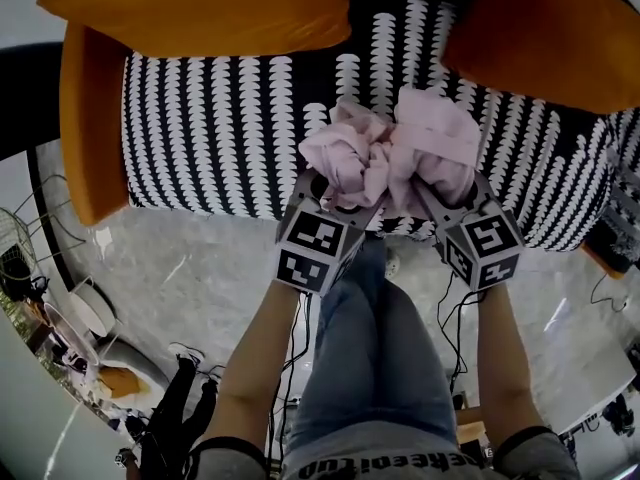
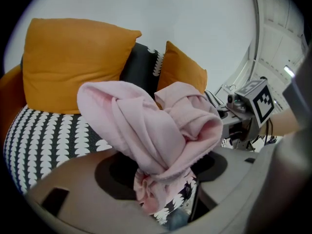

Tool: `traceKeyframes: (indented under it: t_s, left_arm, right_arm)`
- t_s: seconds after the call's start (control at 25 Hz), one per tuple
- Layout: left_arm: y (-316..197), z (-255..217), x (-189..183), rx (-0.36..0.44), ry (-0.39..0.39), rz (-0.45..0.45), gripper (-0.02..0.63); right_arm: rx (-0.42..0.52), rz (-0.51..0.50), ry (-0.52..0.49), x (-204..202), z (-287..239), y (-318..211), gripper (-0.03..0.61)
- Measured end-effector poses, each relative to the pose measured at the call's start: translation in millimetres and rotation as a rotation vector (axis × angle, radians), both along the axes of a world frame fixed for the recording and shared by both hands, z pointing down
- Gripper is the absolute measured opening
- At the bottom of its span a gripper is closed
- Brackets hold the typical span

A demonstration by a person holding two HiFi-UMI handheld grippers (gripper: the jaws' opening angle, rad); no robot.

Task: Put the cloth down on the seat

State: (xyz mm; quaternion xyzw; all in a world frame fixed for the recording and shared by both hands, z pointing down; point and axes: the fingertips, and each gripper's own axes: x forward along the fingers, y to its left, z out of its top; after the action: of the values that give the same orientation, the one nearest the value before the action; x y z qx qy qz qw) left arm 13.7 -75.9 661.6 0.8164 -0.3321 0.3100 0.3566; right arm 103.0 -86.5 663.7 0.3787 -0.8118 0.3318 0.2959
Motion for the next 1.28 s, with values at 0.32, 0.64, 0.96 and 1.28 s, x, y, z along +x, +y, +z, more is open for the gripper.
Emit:
traceKeyframes:
  t_s: [0.32,0.64,0.96,1.28]
  left_arm:
    - [0,33,2,-0.080,-0.025,0.009,0.327]
    - [-4,38,-16,-0.086,-0.047,-0.010,0.327]
    - [-3,40,-18,-0.065,-0.057,-0.006,0.327]
    - [5,28,-33,-0.042,-0.093,-0.019,0.299]
  right_arm:
    - [-0.085,-0.007,0.044,5,34,2,0.199]
    - [-0.093,-0.025,0.083,-2,37,-2,0.201]
    - [-0.100,0.014,0.081,1,44,0,0.206]
    - [-0.080,0.028,0.104,11,31,8,0.206]
